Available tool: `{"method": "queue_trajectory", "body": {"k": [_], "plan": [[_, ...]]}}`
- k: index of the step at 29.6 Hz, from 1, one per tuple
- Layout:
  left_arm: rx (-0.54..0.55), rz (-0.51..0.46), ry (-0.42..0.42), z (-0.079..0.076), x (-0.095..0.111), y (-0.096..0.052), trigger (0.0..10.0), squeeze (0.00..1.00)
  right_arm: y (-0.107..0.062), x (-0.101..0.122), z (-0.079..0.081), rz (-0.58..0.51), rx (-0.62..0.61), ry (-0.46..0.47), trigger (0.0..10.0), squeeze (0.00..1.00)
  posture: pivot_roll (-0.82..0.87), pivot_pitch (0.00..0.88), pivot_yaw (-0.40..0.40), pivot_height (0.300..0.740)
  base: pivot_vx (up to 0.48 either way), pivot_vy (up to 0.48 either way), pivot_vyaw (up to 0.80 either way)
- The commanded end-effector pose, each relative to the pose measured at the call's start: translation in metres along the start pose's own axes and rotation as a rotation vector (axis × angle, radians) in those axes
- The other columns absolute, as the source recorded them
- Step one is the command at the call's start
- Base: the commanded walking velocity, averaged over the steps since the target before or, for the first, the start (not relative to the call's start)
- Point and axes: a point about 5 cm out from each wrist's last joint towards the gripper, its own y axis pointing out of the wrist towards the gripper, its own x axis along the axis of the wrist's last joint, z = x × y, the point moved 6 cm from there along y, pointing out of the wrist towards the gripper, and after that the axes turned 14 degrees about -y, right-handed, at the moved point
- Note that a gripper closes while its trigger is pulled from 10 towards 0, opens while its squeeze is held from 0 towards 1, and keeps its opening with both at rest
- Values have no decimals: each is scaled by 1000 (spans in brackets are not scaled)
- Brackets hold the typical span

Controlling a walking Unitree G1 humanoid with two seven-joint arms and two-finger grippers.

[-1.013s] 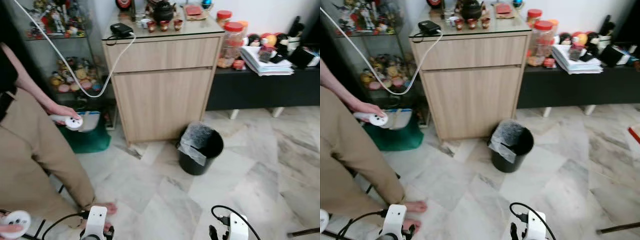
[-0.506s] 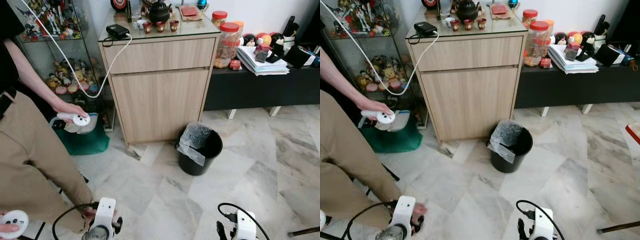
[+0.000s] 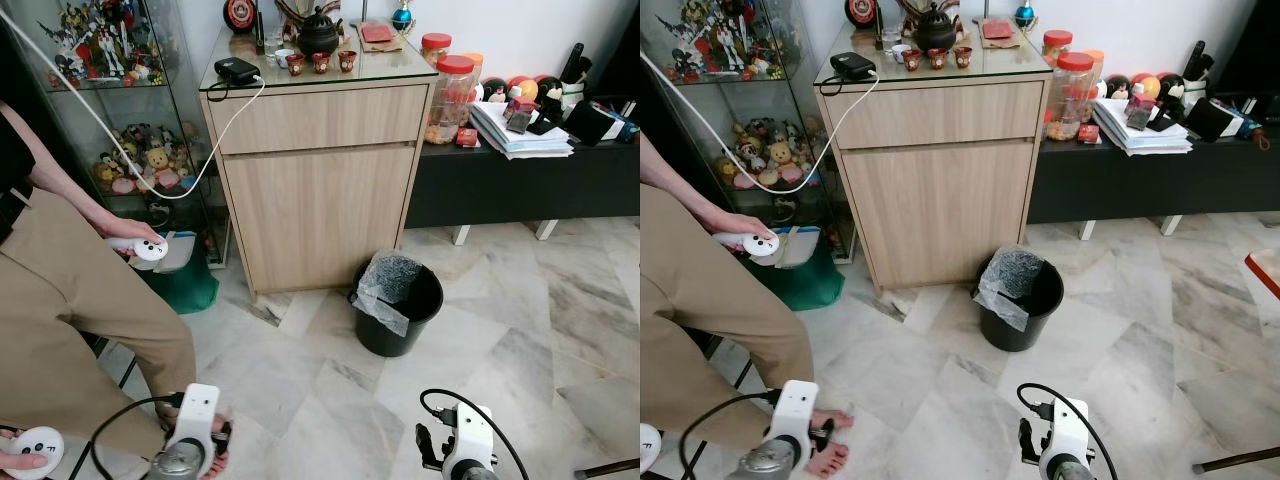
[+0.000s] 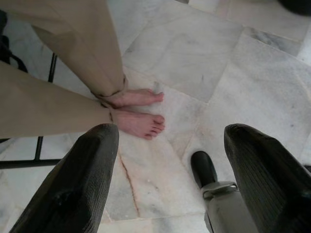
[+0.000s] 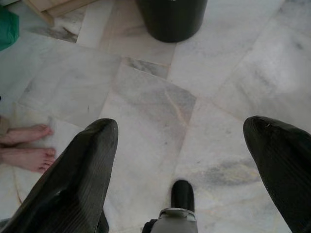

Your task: Picking trash to rubbish bin

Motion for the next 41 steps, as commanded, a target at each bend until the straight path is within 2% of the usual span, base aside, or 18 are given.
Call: {"method": "queue_trajectory", "body": {"k": [1, 7, 9, 14, 20, 31, 41], "plan": [[19, 13, -12, 4, 0, 0, 10000, 0, 1, 2, 4, 6, 2, 16, 10000, 0, -58, 0, 42, 740, 0, 0, 0], [34, 0, -38, 7, 3, 1, 10000, 0, 2, 4, 5, 6, 1, 32, 10000, 0, -71, 0, 34, 740, 0, 0, 0], [53, 0, -65, 11, 2, 0, 10000, 0, 3, 4, 5, 13, 2, 35, 10000, 0, -80, 0, 35, 740, 0, 0, -788], [47, 12, -47, 11, -1, 0, 10000, 0, 4, 9, 1, 4, -9, 35, 10000, 0, -86, 0, 40, 740, 0, 0, -788], [87, 10, -94, 20, -2, -2, 10000, 0, 2, 0, 0, 34, -18, 36, 10000, 0, -57, 0, 38, 740, 0, 0, -784], [98, 13, -69, 30, 0, -2, 10000, 0, 3, 3, 12, 29, -3, 52, 10000, 0, -66, 0, 72, 740, 0, 0, -781], [88, 12, -62, 27, 0, -2, 10000, 0, 0, -8, 14, 52, -5, 52, 10000, 0, -65, 0, 73, 740, 0, 0, -781]]}}
